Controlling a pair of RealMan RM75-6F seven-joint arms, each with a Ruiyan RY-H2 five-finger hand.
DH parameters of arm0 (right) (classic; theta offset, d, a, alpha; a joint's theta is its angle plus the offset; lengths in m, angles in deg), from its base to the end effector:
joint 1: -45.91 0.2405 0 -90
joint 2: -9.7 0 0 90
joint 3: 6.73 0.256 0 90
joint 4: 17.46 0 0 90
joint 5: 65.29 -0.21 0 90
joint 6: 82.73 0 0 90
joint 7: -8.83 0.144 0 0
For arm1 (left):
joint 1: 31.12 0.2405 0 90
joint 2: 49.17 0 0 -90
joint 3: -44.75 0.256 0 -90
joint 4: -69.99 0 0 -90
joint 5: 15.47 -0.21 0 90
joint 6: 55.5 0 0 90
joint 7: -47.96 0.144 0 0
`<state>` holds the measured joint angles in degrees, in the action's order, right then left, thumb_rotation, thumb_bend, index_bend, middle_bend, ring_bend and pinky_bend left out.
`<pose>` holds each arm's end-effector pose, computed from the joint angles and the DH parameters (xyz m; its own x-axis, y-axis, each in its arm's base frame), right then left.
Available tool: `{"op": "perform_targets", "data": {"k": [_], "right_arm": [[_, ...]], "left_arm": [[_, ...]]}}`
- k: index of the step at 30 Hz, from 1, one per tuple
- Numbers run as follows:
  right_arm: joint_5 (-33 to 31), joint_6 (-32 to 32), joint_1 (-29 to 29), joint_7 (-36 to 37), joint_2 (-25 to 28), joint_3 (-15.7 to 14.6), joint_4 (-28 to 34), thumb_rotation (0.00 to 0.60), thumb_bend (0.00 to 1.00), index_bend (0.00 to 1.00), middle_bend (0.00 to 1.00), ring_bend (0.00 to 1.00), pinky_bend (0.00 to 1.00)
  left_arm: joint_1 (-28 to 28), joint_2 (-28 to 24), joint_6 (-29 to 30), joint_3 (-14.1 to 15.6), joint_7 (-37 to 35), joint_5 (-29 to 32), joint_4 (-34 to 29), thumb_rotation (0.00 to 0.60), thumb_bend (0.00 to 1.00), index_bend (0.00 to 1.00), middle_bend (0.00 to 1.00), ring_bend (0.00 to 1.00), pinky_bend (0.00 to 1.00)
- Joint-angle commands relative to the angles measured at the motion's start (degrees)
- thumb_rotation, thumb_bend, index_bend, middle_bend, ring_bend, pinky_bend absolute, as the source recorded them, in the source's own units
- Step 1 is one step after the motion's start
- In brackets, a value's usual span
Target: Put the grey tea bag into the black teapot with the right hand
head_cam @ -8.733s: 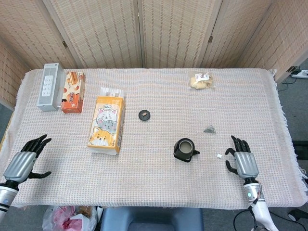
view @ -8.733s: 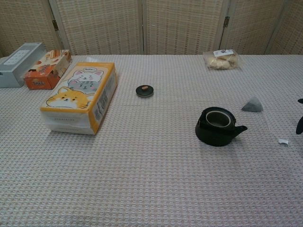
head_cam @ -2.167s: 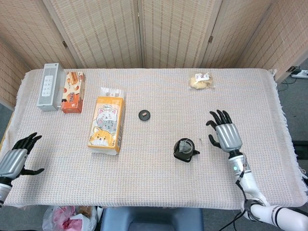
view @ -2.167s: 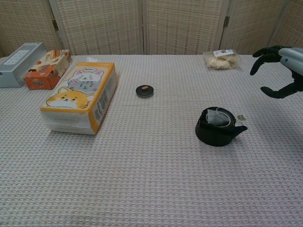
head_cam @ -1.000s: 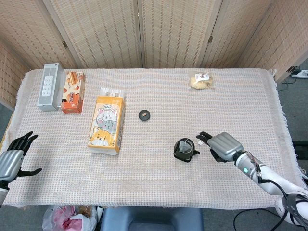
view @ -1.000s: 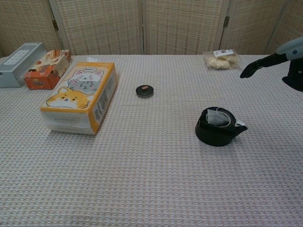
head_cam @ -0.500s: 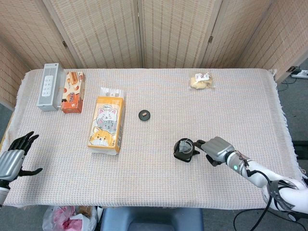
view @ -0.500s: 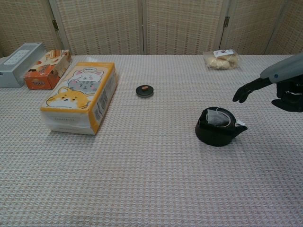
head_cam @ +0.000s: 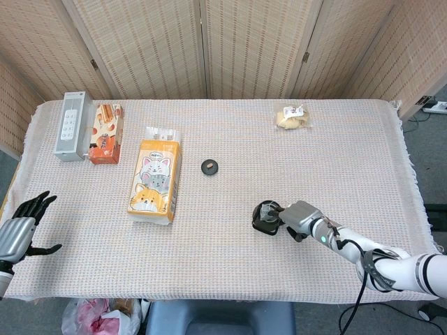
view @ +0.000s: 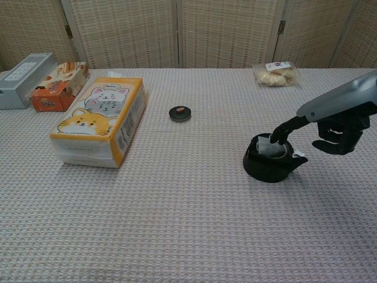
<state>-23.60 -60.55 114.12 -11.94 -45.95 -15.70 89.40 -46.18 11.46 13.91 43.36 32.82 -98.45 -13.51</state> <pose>-0.1476 -0.3224 0.0685 0.6687 -0.6562 0.3497 -0.7340 -0.5075 0.4513 -0.3379 0.2359 0.1674 0.3527 0.1974 0.9147 0.9351 -0.0385 -0.3523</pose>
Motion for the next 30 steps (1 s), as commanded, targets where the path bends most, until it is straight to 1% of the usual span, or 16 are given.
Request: {"op": "perform_targets", "data": {"k": [1,22,30], "right_arm": [[-0.55,0.57,1.00,0.35,-0.86,-1.00,-0.58,0.600,0.70,0.02,0.09,0.78,0.90],[-5.42,2.56,8.17,0.33,-7.55,-8.26,-4.14,0.600,0.69,0.03,0.09,0.78,0.90],[-6.54,3.91,9.55,0.45,-9.08,-10.12,-4.46,0.600,0.68,0.03,0.09,0.78,0.90]], "left_arm": [[-0.04,0.00,-0.14,0.02,-0.16,0.01,0.11,0.600,0.14,0.01,0.00,0.00,0.09],[-0.05,-0.06,0.04,0.10,-1.29,-0.50,0.54,0.600,0.14,0.01,0.00,0.00,0.09],[0.10,-0.15,0.37,0.19,-1.70,-0.77,0.56,0.600,0.14,0.01,0.00,0.00,0.09]]}}
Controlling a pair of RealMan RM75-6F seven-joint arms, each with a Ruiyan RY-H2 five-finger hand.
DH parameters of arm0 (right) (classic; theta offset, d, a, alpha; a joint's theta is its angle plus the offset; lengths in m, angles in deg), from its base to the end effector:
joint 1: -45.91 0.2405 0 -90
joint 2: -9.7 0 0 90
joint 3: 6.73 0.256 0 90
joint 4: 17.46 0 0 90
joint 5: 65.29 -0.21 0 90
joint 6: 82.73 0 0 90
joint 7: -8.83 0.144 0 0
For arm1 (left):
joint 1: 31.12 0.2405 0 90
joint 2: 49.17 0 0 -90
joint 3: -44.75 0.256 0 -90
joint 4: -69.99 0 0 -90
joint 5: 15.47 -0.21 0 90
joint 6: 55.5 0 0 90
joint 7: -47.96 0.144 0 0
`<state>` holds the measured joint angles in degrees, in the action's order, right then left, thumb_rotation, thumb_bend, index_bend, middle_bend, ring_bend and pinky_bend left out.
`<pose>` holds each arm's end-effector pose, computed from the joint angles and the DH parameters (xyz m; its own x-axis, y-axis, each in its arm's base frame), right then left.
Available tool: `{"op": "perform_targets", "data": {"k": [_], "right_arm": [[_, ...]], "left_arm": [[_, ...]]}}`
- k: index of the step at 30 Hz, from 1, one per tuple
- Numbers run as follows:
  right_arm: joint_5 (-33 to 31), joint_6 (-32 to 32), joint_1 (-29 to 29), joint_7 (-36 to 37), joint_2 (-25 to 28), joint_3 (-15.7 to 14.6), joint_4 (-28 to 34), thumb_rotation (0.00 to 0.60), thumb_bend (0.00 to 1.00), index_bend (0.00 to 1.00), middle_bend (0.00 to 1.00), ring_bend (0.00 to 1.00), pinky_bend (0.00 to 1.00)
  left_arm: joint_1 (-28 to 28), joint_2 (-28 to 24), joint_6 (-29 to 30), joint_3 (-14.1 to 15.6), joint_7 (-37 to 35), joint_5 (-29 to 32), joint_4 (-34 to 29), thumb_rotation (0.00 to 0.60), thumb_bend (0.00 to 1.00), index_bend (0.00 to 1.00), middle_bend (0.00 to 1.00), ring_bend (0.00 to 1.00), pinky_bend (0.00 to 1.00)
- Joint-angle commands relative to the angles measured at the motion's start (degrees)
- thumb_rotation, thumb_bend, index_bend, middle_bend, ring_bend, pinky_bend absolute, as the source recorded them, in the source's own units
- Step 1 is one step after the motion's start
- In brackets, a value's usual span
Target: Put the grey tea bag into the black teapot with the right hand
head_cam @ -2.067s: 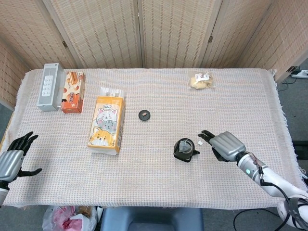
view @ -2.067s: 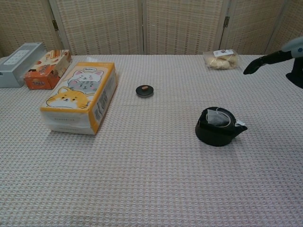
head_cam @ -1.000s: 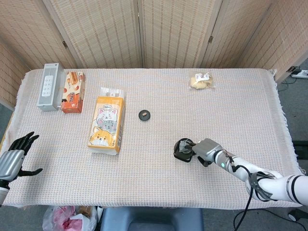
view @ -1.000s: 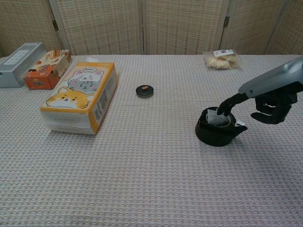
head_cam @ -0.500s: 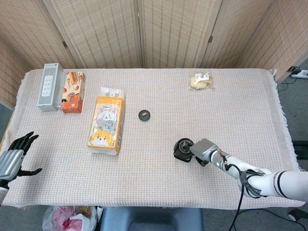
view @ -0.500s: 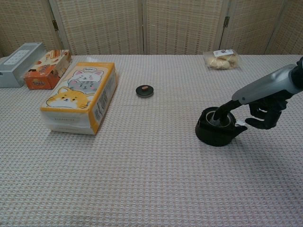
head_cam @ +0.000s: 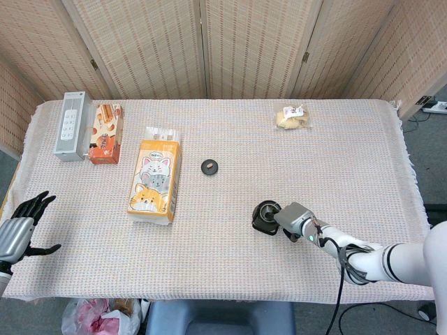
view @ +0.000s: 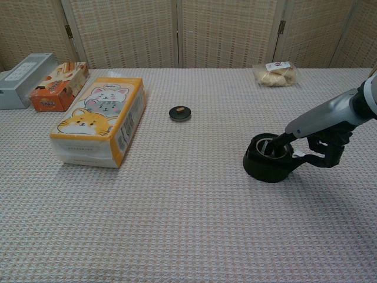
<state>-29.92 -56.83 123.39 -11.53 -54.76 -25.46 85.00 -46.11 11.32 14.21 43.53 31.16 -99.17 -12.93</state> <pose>-0.1507 -0.3302 0.0376 0.6989 -0.6618 0.2712 -0.6901 -0.5244 0.4987 -0.3389 0.2353 0.1693 0.3409 0.1969 0.9193 0.9397 -0.0432 -0.3392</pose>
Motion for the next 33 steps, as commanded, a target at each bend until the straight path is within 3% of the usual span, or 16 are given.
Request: {"op": "perform_targets", "data": {"k": [1,11,25,29,33], "right_arm": [[-0.32,0.27,0.42,0.05,-0.39,-0.56,-0.09,0.600,0.68,0.03,0.09,0.78,0.90],[0.94,3.15,0.07,1.43,1.28,-0.82,2.50,0.600,0.67,0.03,0.07,0.78,0.90],[14.18,9.70,-8.62,6.89,12.29,3.19,11.75,0.600,0.59,0.00,0.02,0.76,0.90],[21.86,15.90,-14.73,9.96,16.52,4.57,14.88,0.600,0.55,0.00,0.01,0.73,0.89],[31.80,30.31,-25.31,11.88,18.75,5.03,15.83,0.600,0.51,0.00,0.00,0.58,0.83]], "left_arm": [[0.06,-0.02,0.14,0.03,-0.04,-0.10,-0.03,0.600,0.14,0.01,0.00,0.00,0.09],[0.27,-0.01,0.70,0.12,0.38,-0.39,-0.33,0.600,0.14,0.01,0.00,0.00,0.09],[0.24,0.19,0.79,0.15,2.38,-0.32,-1.08,0.600,0.14,0.01,0.00,0.00,0.09],[0.36,0.14,0.91,0.07,2.57,-0.05,-1.22,0.600,0.14,0.01,0.00,0.00,0.09],[0.36,0.05,0.94,0.01,2.49,-0.03,-1.48,0.600,0.14,0.01,0.00,0.00,0.09]]}}
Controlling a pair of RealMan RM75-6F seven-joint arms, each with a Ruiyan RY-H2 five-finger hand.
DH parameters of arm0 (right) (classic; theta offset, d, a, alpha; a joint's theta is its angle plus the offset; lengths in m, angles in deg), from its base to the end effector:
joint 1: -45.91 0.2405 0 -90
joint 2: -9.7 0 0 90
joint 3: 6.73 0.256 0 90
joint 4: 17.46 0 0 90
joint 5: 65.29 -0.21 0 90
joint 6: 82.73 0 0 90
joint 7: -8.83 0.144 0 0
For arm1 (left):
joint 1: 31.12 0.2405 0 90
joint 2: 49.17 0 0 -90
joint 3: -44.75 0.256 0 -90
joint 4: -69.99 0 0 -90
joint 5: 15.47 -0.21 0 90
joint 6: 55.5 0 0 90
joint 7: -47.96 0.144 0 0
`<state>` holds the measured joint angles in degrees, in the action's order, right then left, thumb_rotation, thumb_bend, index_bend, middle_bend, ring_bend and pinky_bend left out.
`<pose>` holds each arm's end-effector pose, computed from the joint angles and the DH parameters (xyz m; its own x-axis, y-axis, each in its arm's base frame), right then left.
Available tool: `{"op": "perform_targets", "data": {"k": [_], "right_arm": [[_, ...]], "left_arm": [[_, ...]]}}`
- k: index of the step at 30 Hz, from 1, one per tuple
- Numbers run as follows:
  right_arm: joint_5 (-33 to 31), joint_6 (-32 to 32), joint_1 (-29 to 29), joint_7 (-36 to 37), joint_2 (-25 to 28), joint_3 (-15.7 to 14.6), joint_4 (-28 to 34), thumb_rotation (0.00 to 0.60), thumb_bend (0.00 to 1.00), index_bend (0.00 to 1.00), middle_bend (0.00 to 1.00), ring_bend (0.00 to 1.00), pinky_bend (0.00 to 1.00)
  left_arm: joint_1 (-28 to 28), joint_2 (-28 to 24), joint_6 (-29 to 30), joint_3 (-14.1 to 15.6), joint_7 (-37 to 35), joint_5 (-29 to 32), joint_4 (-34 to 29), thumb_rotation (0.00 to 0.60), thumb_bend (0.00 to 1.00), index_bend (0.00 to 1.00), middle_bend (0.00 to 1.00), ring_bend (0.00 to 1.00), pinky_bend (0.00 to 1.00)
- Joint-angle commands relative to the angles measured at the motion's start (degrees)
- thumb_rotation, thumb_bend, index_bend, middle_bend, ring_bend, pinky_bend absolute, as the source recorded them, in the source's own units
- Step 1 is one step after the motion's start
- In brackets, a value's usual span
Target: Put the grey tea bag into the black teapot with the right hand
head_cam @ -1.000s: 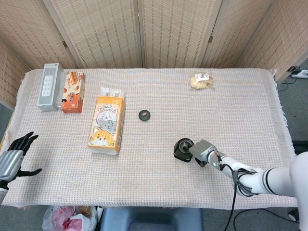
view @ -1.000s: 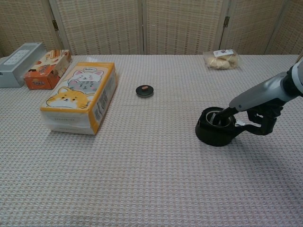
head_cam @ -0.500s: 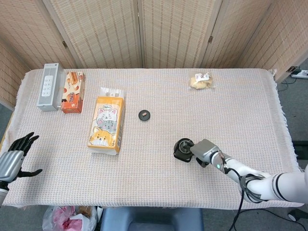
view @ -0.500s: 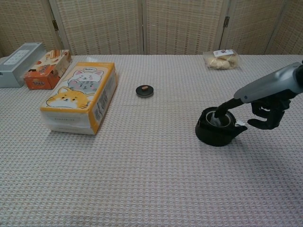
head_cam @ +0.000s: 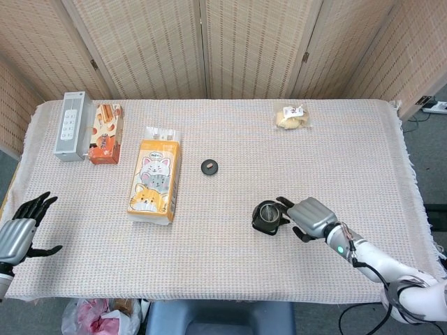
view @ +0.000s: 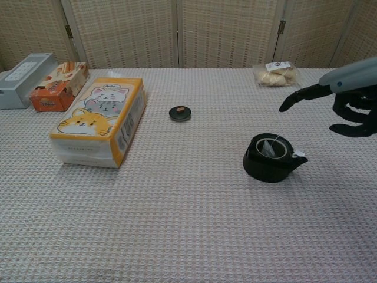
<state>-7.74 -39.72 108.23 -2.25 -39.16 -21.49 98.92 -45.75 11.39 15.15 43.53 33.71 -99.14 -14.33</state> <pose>-0.1519 -0.2945 0.1092 0.6387 -0.5322 0.5557 -0.7692 -0.4613 0.4423 -0.3342 0.2324 0.1667 0.3589 0.1874 0.9143 0.9332 -0.0524 -0.3556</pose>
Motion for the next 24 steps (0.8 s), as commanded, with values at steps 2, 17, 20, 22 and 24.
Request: {"op": "perform_targets", "data": {"k": [2,17,20,22,24], "right_arm": [[12.88,21.01,-15.91,2.13,2.33,0.97,1.08,0.600,0.49,0.00,0.00,0.51,0.75],[23.20,56.59,-45.64,-1.63,-14.78,4.53,-14.17,0.600,0.40,0.00,0.00,0.00,0.00],[23.00,56.46,-48.14,1.97,-16.32,5.43,-17.83,0.600,0.40,0.00,0.00,0.00,0.00],[22.57,55.30,-48.83,3.74,-16.34,5.88,-18.85,0.600,0.40,0.00,0.00,0.00,0.00],[24.04,54.48,-49.03,5.29,-15.55,6.19,-19.30,0.600,0.40,0.00,0.00,0.00,0.00]], "left_arm": [[-0.06,-0.07,-0.03,0.07,-0.20,-0.26,-0.15,0.600,0.14,0.01,0.00,0.00,0.09],[0.12,-0.41,1.72,0.40,-0.81,-2.37,-0.56,0.600,0.14,0.01,0.00,0.00,0.09],[0.45,-0.41,2.70,0.65,-0.38,-3.16,-0.85,0.600,0.14,0.01,0.00,0.00,0.09],[0.78,-0.44,3.48,0.76,-0.01,-3.52,-1.11,0.600,0.14,0.01,0.00,0.00,0.09],[1.17,-0.44,4.45,0.90,0.58,-4.01,-1.37,0.600,0.14,0.01,0.00,0.00,0.09]]}}
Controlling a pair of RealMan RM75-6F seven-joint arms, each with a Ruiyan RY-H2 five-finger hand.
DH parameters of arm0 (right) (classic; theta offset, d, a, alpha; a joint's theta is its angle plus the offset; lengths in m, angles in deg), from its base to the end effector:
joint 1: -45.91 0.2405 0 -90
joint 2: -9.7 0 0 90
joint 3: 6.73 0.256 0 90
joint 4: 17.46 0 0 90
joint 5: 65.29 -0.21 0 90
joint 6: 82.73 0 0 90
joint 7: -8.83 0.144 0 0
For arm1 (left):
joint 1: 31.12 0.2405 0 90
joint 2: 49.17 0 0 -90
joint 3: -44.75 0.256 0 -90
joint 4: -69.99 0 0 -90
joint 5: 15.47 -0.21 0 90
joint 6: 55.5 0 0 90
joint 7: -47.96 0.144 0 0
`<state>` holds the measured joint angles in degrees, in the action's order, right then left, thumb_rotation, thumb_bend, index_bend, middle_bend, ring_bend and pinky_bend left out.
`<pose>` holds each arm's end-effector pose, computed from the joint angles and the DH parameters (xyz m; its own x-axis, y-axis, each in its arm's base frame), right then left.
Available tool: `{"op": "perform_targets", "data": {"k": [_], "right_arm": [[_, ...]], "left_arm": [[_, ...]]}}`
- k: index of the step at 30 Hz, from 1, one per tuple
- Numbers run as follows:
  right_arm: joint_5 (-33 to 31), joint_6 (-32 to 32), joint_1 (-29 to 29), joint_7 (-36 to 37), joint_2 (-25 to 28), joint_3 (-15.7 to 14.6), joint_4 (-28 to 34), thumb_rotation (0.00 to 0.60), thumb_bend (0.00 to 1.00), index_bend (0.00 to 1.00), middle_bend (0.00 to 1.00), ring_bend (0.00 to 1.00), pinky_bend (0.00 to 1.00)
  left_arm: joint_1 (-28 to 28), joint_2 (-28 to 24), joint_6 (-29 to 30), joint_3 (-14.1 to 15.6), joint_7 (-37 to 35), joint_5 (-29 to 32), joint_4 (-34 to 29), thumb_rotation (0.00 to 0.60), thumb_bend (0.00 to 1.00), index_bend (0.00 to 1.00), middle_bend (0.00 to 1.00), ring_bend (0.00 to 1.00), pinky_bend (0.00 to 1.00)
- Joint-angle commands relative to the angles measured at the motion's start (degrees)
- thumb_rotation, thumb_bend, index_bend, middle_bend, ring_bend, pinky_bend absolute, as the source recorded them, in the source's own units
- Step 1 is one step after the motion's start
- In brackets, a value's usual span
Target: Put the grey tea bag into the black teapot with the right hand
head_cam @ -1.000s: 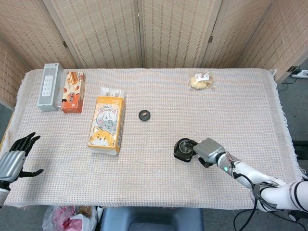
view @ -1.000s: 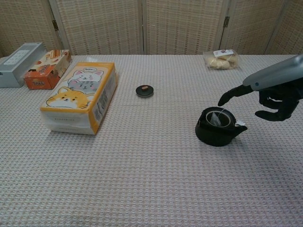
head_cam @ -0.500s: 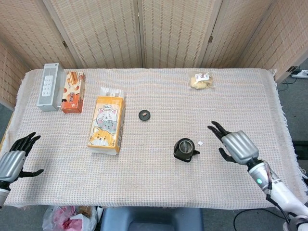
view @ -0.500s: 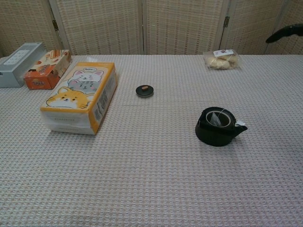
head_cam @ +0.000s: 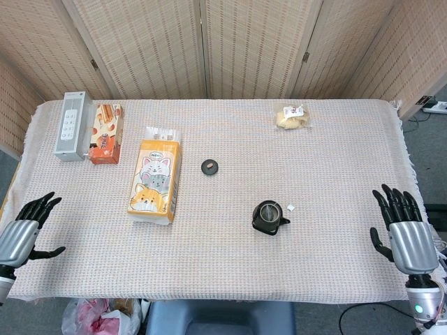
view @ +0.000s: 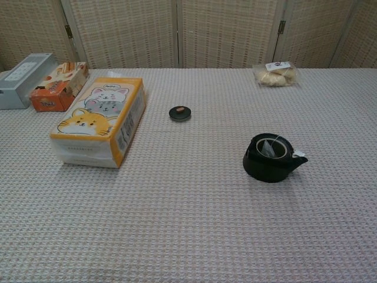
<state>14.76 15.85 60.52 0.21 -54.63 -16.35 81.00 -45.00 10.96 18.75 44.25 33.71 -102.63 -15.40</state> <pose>-0.2818 -0.1835 0.1599 0.4546 0.0687 0.8881 -0.8885 -0.0358 0.4576 -0.3236 0.2248 0.1676 0.3647 0.1594 0.9174 0.9299 -0.1130 -0.3500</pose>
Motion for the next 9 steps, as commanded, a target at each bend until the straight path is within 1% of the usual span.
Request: {"op": "perform_targets", "data": {"k": [1,5,9], "right_arm": [[2.21,-1.07,-1.61,3.61,0.10,1.46,-1.54,0.600,0.40,0.00,0.00,0.00,0.00],[3.42,-1.92,-2.31,4.01,0.26,2.31,-1.98,0.600,0.40,0.00,0.00,0.00,0.00],[3.15,-3.73,-2.60,4.09,0.49,3.89,-1.92,0.600,0.40,0.00,0.00,0.00,0.00]], "left_arm": [[0.59,-0.03,1.14,0.27,0.79,-0.63,-0.45,0.600,0.14,0.01,0.00,0.00,0.09],[0.90,0.13,1.38,0.34,1.75,-0.36,-0.70,0.600,0.14,0.01,0.00,0.00,0.09],[0.71,0.31,0.52,0.26,2.17,0.39,-0.68,0.600,0.14,0.01,0.00,0.00,0.09]]}}
